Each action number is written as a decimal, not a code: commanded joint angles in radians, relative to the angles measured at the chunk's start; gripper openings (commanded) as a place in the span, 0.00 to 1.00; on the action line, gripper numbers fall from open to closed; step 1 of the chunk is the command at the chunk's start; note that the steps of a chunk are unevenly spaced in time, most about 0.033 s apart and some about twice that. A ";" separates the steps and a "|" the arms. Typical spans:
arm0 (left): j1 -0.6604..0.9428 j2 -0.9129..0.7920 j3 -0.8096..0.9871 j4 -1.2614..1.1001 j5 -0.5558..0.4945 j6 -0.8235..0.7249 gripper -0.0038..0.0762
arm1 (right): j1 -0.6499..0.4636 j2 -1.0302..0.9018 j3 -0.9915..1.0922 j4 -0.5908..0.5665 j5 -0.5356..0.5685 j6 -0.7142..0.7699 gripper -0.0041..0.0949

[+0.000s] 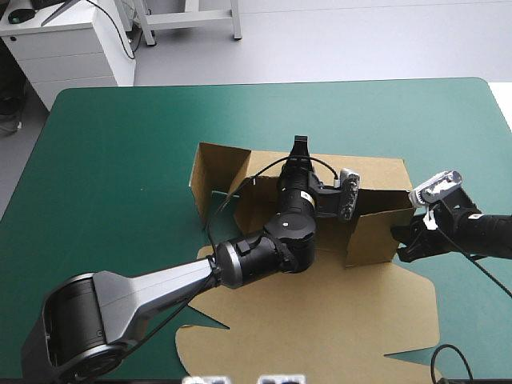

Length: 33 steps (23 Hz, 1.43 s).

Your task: Fold the box

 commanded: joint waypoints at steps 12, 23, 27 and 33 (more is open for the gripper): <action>-0.009 -0.050 -0.019 0.005 -0.011 -0.015 0.04 | -0.001 0.095 -0.024 0.299 -0.183 -0.045 0.46; -0.009 -0.050 -0.019 0.005 -0.011 -0.015 0.04 | -0.001 0.107 -0.024 0.329 -0.211 -0.056 0.04; -0.009 -0.050 -0.019 0.007 -0.013 -0.018 0.04 | -0.001 0.107 -0.024 0.298 -0.211 -0.049 0.04; -0.009 -0.050 -0.019 0.016 -0.039 -0.024 0.26 | -0.001 0.107 -0.024 0.203 -0.238 0.019 0.04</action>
